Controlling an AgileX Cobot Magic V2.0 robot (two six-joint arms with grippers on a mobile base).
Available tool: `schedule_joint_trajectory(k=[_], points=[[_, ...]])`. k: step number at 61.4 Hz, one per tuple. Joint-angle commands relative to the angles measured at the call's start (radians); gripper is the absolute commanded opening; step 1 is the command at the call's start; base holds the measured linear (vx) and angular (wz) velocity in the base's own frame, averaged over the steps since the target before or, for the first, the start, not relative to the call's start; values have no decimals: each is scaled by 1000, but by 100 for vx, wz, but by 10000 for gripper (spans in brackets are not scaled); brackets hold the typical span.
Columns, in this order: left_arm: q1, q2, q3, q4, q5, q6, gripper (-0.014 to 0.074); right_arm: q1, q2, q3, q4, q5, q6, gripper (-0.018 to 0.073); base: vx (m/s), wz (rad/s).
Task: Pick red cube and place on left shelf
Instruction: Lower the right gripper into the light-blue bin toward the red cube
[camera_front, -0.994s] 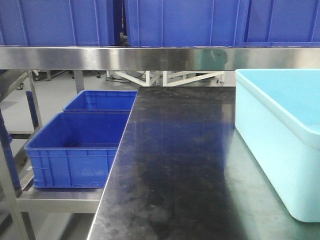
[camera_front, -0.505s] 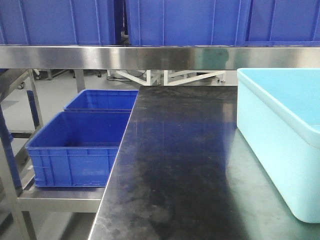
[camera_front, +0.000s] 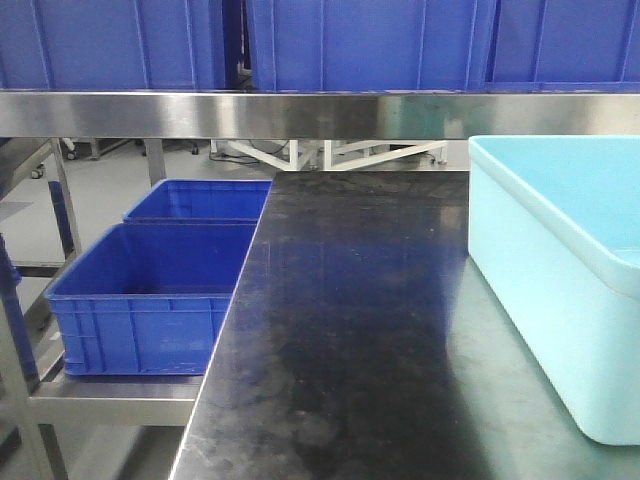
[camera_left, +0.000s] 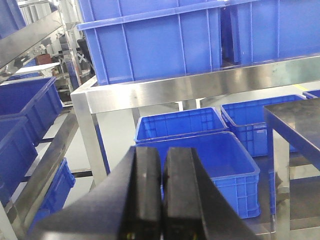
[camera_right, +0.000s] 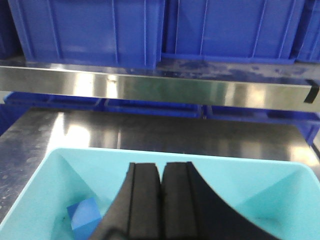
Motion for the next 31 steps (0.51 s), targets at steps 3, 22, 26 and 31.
schedule_joint_trajectory(k=[3, 22, 26, 31], points=[[-1, 8, 22, -5, -91, 1, 106, 1, 130, -159, 11, 70, 2, 238, 0, 0], [-1, 8, 22, -5, -91, 1, 106, 1, 377, -371, -4, 545, 1, 555, 0, 0], [-1, 8, 22, -5, -91, 1, 106, 1, 395, -375, -9, 554, 1, 555, 0, 0], [-1, 8, 22, -5, -91, 1, 106, 1, 405, -376, -11, 552, 1, 555, 0, 0]])
